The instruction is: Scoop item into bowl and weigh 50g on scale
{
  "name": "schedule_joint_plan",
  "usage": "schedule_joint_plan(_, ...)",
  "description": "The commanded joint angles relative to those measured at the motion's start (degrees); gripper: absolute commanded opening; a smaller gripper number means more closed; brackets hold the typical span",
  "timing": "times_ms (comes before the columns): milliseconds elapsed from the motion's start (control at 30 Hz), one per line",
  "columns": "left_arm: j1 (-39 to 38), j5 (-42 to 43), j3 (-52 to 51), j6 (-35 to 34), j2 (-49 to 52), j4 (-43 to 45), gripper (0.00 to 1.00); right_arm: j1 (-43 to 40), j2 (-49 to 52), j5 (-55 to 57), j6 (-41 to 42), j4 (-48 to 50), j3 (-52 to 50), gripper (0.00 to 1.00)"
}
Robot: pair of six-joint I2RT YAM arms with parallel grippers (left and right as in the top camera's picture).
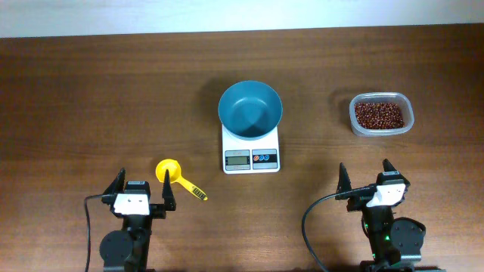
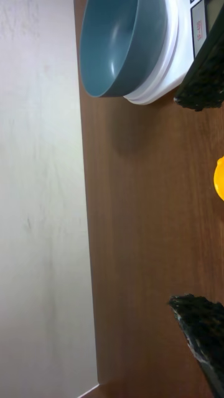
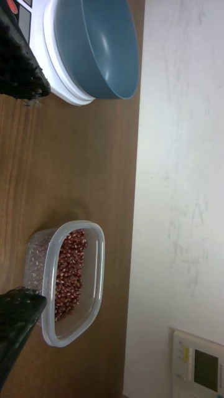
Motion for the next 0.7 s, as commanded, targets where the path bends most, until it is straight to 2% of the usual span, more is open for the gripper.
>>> schedule_joint_plan(0, -0.1, -0.8, -0.5, 0.9, -0.5, -0.1, 0.99, 0.5, -0.3, 0.5, 0.2, -0.1, -0.5, 0.99)
schedule_joint_plan(300, -0.1, -0.8, -0.5, -1.6, -0.5, -0.1, 0.99, 0.5, -0.3, 0.5, 0.2, -0.1, -0.5, 0.99)
schedule_joint_plan(400, -0.1, -0.5, -0.5, -4.6, -0.5, -0.1, 0.99, 0.5, -0.3, 0.5, 0.2, -0.1, -0.5, 0.99)
schedule_joint_plan(667, -0.1, 8.7, 1.0, -5.7, -0.5, -1.6, 0.99, 0.5, -0.3, 0.5, 0.2, -0.1, -0.5, 0.99)
